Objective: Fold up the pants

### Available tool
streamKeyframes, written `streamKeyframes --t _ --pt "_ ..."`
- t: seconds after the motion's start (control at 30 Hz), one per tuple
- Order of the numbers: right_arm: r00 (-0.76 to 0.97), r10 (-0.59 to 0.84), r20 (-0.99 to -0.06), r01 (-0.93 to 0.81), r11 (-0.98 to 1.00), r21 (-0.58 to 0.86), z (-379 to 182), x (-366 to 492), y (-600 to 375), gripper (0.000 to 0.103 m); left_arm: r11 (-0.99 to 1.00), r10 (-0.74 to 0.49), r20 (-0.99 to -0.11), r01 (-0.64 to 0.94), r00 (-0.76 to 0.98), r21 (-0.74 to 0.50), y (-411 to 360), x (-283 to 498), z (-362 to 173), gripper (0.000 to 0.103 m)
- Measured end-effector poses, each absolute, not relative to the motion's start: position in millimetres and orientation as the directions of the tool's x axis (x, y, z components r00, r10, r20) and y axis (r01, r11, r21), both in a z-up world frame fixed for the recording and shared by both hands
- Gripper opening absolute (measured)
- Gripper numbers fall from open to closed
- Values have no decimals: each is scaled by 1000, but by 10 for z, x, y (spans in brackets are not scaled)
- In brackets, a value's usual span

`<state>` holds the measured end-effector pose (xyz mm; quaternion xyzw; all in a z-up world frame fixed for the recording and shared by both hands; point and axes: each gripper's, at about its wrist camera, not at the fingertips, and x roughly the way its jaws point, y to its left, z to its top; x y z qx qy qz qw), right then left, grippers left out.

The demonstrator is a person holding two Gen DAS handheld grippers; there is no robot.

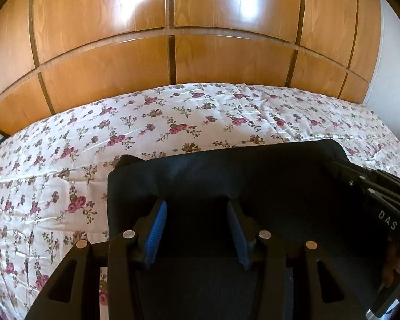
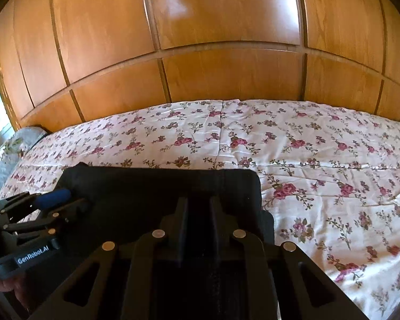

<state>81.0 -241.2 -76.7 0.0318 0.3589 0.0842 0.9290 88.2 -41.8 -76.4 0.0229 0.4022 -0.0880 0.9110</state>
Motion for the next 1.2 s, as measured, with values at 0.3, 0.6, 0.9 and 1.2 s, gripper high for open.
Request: streamKeyframes --t 0.3,0.6,0.9,1.2 --pt "724 195 -662 -121 980 156 -756 458 -2466 16 981 -92 -708 184 701 55 -453 577 -759 47" --pt "743 169 -647 -121 986 118 -624 -65 -2438 28 983 -88 -689 175 719 57 -438 63 -664 54" --pt "728 88 -680 -76 996 47 -716 -408 -2548 28 989 -110 -711 149 694 -8 -352 -265 -680 54" --pt "693 106 -713 -45 994 104 -831 -458 -2739 28 986 -121 -703 167 701 -4 -399 -506 -692 54"
